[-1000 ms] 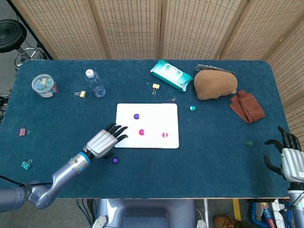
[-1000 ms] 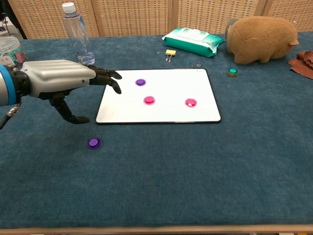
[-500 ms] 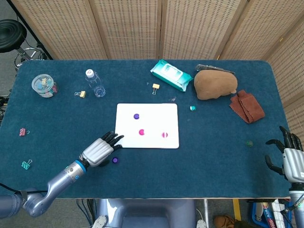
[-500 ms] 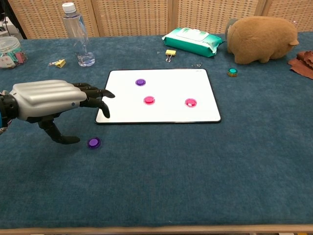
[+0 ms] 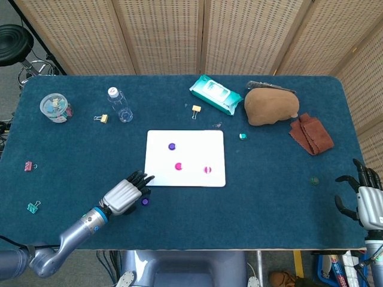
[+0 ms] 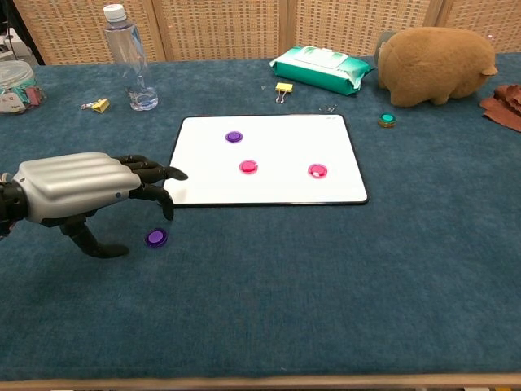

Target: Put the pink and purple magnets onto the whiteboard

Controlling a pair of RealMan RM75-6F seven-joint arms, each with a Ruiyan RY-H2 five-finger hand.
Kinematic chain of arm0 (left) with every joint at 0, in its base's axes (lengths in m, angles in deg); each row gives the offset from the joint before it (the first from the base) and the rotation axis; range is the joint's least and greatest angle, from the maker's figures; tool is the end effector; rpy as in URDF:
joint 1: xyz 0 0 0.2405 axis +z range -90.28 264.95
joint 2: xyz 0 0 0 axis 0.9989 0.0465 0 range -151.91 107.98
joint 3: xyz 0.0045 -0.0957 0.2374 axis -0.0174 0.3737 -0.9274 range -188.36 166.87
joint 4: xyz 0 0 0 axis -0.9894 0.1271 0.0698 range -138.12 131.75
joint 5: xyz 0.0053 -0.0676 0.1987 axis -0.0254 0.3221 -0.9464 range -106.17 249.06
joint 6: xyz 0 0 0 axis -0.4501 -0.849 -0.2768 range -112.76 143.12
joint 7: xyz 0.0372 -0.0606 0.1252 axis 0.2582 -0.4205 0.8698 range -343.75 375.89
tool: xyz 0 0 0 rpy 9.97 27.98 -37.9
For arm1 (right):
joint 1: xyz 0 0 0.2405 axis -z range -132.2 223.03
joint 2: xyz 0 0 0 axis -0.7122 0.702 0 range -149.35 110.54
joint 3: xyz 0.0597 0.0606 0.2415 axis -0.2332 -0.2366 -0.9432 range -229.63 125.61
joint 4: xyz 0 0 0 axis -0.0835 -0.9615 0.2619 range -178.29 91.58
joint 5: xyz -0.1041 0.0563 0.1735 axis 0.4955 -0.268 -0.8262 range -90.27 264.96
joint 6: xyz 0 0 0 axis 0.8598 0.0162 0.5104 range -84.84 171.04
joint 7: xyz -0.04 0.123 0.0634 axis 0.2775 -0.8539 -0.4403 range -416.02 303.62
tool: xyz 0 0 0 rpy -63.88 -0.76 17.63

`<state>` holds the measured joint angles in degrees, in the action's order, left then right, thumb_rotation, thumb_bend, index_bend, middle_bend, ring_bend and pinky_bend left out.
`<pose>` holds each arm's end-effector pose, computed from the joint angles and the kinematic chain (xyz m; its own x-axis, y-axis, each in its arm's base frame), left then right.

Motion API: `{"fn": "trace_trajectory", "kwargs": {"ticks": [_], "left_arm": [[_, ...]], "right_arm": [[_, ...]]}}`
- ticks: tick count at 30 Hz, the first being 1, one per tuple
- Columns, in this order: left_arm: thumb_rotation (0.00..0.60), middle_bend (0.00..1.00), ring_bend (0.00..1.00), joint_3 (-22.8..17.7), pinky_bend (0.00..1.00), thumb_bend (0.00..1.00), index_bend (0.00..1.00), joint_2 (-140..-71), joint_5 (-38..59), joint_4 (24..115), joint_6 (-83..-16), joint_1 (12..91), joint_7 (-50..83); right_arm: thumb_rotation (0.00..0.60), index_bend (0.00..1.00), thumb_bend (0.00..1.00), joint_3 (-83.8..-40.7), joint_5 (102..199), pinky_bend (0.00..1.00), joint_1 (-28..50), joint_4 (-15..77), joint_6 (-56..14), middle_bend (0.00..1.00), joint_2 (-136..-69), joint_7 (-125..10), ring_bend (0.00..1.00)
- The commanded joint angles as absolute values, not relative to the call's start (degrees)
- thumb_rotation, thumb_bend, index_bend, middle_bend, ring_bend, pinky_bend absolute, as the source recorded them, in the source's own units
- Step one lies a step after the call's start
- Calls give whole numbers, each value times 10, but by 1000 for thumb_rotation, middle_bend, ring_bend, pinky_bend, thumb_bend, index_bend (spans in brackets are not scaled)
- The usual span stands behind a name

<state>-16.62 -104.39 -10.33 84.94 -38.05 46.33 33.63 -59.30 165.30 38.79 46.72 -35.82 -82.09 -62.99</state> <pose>-0.1868 0.2729 -0.0251 0.6972 0.2977 0.6521 0.6462 -0.6549 -0.3918 -0.3320 -0.2069 0.1775 0.3159 -0.0005 0.9488 -0.9436 0.1048 0.3142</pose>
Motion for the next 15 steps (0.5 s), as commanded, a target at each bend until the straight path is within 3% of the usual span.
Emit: {"fn": "trace_trajectory", "kwargs": {"ticks": [1, 15], "left_arm": [[600, 0, 0, -166, 0, 293, 354, -1046, -108, 847, -381, 466, 337], [600, 0, 0, -153, 0, 299, 373, -1057, -109, 841, -370, 468, 346]], "right_arm": [[600, 359, 417, -593, 1653, 0, 388, 467, -358, 0, -821, -630, 0], [600, 359, 417, -593, 1652, 0, 388, 467, -357, 0, -821, -630, 0]]}}
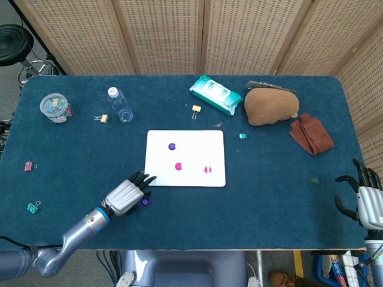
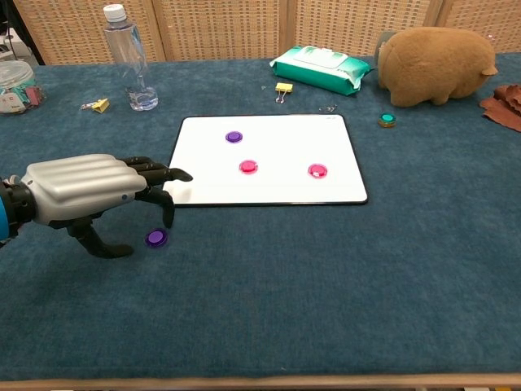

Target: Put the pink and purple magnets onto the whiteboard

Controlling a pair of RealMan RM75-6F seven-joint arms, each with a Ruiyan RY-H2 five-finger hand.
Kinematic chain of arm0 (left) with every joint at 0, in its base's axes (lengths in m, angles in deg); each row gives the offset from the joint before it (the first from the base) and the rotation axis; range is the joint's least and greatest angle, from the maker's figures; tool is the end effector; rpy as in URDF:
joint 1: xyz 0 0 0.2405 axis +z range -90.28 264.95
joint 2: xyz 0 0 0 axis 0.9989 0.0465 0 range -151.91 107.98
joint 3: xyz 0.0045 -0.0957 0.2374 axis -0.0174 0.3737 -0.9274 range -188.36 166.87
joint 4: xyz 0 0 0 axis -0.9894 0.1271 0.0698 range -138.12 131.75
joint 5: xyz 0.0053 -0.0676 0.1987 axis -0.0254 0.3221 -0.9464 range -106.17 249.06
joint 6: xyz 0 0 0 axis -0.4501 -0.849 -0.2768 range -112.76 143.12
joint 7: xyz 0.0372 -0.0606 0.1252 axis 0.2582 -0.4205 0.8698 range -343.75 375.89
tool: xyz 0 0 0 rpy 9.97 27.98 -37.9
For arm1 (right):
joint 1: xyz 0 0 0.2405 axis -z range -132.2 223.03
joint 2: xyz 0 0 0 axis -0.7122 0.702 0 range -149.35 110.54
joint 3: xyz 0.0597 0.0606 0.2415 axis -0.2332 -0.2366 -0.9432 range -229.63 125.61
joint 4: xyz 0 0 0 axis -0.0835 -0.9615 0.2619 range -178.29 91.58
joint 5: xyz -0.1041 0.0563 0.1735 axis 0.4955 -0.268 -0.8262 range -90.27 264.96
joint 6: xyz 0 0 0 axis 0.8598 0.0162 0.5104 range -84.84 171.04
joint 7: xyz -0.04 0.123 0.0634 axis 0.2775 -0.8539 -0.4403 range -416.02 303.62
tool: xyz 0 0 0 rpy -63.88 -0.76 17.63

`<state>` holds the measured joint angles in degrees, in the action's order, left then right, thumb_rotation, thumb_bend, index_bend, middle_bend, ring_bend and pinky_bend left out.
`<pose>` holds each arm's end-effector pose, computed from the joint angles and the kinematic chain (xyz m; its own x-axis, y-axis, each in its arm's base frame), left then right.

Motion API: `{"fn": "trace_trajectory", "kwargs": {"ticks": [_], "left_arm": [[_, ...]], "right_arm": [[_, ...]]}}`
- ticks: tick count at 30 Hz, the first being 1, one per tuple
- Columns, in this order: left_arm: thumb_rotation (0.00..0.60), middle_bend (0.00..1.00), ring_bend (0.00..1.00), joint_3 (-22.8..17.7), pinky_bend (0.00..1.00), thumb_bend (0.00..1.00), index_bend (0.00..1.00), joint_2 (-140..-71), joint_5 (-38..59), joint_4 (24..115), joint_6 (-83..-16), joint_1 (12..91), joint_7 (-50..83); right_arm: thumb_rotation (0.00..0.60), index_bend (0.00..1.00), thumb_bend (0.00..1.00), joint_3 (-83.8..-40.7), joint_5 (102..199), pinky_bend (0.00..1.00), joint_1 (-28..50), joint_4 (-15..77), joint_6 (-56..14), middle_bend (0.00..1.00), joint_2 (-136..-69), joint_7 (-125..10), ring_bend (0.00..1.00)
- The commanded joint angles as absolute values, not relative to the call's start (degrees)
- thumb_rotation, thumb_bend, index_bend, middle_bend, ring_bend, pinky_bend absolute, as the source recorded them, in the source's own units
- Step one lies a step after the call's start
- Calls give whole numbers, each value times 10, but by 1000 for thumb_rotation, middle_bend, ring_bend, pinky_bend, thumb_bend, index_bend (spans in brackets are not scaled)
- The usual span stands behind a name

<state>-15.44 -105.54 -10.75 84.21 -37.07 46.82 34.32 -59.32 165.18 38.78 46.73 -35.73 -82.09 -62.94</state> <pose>-0.1840 0.2732 -0.0309 0.6986 0.2935 0.6525 0.6419 -0.6600 -0.3904 -0.3322 -0.2070 0.1774 0.3160 -0.0015 0.9488 -0.9433 0.1067 0.3143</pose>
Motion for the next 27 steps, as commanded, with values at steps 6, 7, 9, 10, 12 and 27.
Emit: {"fn": "trace_trajectory", "kwargs": {"ticks": [6, 7, 9, 10, 12, 27], "left_arm": [[600, 0, 0, -152, 0, 300, 382, -1063, -110, 840, -366, 469, 351], [600, 0, 0, -151, 0, 300, 383, -1065, -110, 840, -365, 469, 352], [600, 0, 0, -150, 0, 300, 386, -1067, -110, 839, -364, 469, 353], [600, 0, 0, -149, 0, 301, 394, -1069, -109, 839, -362, 469, 354], [600, 0, 0, -147, 0, 304, 415, -1071, -108, 839, -361, 469, 355], [600, 0, 0, -132, 0, 342, 551, -1086, -98, 836, -361, 469, 375]], "right_arm": [[600, 359, 418, -593, 1652, 0, 388, 467, -358, 0, -820, -631, 0], [600, 359, 418, -593, 1652, 0, 389, 467, -358, 0, -820, -632, 0], [600, 359, 417, -593, 1653, 0, 389, 468, -359, 0, -820, -633, 0], [600, 359, 417, -593, 1653, 0, 389, 468, -359, 0, -820, -633, 0], [600, 359, 417, -593, 1653, 0, 389, 468, -359, 0, -819, -634, 0], [600, 359, 417, -594, 1653, 0, 389, 467, -357, 0, -818, -639, 0]]}}
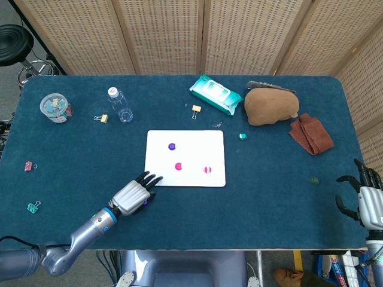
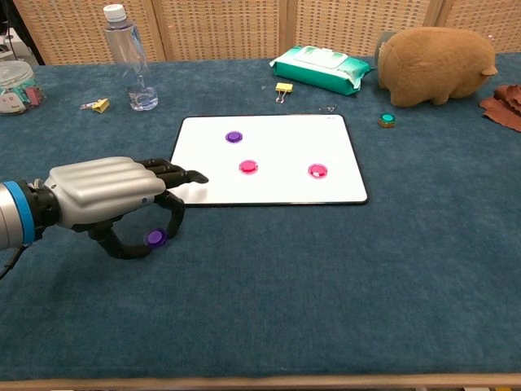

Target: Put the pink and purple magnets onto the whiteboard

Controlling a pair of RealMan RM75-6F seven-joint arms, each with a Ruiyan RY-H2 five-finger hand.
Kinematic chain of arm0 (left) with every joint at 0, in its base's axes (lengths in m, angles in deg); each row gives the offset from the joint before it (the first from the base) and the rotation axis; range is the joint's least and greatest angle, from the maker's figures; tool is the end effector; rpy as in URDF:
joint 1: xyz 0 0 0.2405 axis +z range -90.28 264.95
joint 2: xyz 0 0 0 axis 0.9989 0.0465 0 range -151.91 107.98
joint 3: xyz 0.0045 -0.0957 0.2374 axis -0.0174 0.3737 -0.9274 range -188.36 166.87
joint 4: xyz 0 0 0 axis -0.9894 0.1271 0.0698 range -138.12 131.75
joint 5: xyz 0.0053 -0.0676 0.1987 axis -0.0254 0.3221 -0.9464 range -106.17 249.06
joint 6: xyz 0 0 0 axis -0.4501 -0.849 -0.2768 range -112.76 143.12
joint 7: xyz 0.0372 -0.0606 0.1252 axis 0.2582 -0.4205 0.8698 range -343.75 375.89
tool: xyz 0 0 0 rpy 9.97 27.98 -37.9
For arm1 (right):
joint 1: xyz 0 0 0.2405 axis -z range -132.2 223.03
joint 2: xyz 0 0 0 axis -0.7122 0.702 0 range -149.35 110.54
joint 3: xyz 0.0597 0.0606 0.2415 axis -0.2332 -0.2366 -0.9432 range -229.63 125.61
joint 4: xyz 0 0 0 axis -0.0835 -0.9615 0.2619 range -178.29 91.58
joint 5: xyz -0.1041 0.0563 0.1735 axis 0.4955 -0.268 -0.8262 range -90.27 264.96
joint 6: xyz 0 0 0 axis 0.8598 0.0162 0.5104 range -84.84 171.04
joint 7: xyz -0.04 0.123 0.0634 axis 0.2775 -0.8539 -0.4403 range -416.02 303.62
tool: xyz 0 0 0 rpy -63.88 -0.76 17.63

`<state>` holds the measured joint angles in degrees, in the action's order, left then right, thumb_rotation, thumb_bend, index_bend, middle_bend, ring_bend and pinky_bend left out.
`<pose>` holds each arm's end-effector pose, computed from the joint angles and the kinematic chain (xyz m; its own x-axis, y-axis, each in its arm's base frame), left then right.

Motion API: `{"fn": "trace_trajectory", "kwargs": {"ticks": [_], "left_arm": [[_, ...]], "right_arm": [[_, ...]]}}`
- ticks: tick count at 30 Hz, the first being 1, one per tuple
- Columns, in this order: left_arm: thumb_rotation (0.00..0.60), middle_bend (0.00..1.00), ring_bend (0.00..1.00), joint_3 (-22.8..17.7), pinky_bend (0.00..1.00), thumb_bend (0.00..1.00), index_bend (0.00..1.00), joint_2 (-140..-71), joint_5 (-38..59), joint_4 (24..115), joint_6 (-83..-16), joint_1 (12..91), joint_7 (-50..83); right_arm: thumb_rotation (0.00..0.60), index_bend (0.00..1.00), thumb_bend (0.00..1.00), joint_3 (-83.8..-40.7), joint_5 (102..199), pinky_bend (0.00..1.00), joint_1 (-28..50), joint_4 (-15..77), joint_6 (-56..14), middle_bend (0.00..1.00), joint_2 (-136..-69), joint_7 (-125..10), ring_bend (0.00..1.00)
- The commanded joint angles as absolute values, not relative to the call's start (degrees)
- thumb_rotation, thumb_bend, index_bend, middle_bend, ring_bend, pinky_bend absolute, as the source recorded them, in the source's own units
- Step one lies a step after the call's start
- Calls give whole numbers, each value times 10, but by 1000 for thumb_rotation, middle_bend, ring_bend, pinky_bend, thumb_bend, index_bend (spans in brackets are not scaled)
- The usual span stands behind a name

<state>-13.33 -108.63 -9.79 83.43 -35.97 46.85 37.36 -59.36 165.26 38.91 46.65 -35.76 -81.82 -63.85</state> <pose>-0.1711 0.2740 -0.0454 0.6984 0.2771 0.6599 0.6329 -0.6697 -0.3886 -0.3330 -0.2065 0.1794 0.3070 0.0012 0.9517 -0.9462 0.1077 0.3050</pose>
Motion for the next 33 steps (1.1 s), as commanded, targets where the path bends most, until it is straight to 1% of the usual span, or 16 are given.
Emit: {"fn": "trace_trajectory", "kwargs": {"ticks": [1, 11, 16, 18, 21, 23, 26, 33], "left_arm": [[600, 0, 0, -131, 0, 341, 550, -1086, -97, 837, -361, 468, 375], [600, 0, 0, -117, 0, 358, 568, -1084, -85, 840, -360, 465, 382], [600, 0, 0, -85, 0, 359, 569, -1074, -60, 842, -354, 452, 375], [600, 0, 0, -65, 0, 358, 569, -1073, -43, 836, -348, 442, 372], [600, 0, 0, -29, 0, 358, 569, -1080, -4, 810, -328, 419, 367], [600, 0, 0, -14, 0, 359, 570, -1087, 16, 791, -316, 406, 365], [600, 0, 0, 3, 0, 359, 571, -1099, 38, 762, -299, 388, 359], [600, 0, 0, 27, 0, 359, 573, -1131, 75, 694, -270, 354, 347]], "right_arm": [[600, 359, 417, -594, 1653, 0, 389, 467, -357, 0, -818, -639, 0], [600, 359, 417, -594, 1652, 0, 389, 466, -357, 0, -818, -641, 0], [600, 359, 417, -594, 1652, 0, 389, 467, -356, 0, -817, -642, 0], [600, 359, 417, -594, 1652, 0, 388, 467, -356, 0, -817, -641, 0], [600, 359, 417, -594, 1652, 0, 388, 467, -355, 0, -817, -641, 0], [600, 359, 417, -594, 1652, 0, 388, 467, -354, 0, -817, -641, 0], [600, 359, 417, -593, 1652, 0, 388, 467, -354, 0, -818, -641, 0], [600, 359, 417, -595, 1648, 0, 387, 463, -350, 0, -819, -641, 0]]}}
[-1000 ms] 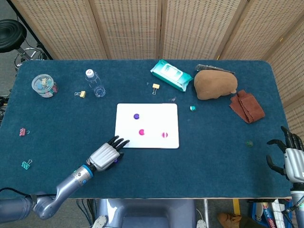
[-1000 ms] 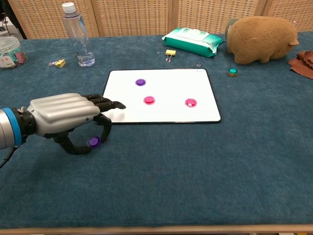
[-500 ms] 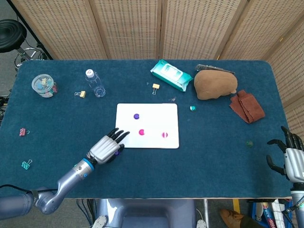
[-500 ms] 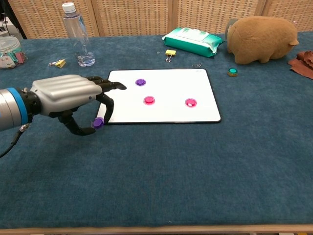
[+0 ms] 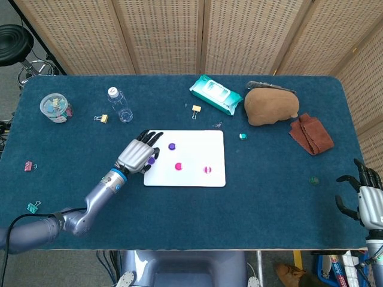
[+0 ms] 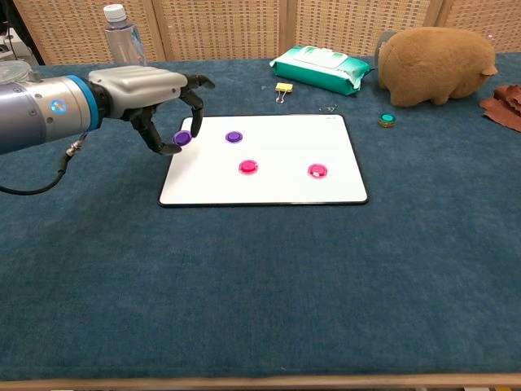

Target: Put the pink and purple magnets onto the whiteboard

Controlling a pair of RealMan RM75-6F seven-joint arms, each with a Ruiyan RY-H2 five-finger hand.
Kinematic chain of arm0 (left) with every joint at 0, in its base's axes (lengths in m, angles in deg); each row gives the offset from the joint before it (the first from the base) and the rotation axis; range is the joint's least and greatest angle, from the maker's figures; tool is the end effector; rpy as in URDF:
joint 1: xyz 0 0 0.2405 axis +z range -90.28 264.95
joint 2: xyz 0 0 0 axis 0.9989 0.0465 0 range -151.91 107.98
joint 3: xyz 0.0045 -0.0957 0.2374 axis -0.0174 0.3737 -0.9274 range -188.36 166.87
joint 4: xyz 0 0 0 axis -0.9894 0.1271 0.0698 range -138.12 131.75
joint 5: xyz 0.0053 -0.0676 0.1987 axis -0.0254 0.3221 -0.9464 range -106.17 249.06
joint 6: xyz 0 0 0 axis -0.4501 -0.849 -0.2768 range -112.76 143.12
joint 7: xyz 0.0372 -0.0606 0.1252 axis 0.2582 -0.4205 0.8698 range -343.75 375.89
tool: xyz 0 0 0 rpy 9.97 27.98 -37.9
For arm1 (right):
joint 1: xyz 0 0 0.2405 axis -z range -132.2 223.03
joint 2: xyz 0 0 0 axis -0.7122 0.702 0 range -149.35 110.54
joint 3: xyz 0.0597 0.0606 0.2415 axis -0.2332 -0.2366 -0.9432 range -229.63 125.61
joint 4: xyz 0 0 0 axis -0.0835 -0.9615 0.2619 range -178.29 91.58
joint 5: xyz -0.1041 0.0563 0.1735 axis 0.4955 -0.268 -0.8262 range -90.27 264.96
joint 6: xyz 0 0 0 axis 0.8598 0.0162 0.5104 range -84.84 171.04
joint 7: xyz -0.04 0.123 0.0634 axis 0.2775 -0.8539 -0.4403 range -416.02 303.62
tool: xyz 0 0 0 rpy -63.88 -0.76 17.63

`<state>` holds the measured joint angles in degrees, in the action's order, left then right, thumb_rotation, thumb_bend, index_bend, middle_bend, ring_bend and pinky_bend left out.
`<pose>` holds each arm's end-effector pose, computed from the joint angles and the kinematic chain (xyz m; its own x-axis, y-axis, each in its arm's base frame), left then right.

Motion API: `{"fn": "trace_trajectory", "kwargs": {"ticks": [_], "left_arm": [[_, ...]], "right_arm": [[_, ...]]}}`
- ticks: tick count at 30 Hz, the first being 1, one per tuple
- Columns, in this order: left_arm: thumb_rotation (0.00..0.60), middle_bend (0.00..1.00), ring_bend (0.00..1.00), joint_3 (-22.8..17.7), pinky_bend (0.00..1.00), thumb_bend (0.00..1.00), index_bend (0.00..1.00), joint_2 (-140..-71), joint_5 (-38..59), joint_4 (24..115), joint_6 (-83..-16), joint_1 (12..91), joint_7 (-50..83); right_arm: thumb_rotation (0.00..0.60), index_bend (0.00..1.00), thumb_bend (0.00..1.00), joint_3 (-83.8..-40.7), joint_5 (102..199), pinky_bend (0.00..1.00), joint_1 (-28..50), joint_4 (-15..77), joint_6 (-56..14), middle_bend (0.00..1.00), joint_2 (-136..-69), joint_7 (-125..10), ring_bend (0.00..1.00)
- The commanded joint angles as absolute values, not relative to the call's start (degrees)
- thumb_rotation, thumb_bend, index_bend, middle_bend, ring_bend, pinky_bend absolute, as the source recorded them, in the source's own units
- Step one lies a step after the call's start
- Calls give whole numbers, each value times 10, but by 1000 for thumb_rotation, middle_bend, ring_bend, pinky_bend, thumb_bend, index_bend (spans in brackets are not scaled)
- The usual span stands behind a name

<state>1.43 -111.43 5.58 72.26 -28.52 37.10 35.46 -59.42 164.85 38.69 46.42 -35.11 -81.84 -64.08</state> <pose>-0.1252 0.3861 -0.0239 0.5927 0.2402 0.7688 0.7545 -0.4996 -0.4256 -0.3344 -0.2079 0.1789 0.3040 -0.0058 0.9526 -0.9464 0.1130 0.3027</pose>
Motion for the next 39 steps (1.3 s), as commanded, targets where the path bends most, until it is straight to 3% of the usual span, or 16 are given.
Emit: {"fn": "trace_trajectory", "kwargs": {"ticks": [1, 15, 39], "left_arm": [[600, 0, 0, 32, 0, 359, 573, -1139, 87, 677, -263, 347, 345], [600, 0, 0, 50, 0, 359, 573, -1204, 151, 533, -215, 295, 330], [600, 0, 0, 43, 0, 359, 570, -1240, 181, 449, -183, 270, 320]], "right_arm": [[600, 359, 417, -595, 1646, 0, 386, 462, -349, 0, -819, -642, 0], [600, 360, 417, -597, 1641, 0, 385, 456, -343, 0, -819, -647, 0], [600, 360, 417, -601, 1630, 0, 382, 449, -333, 0, -820, -653, 0]]}}
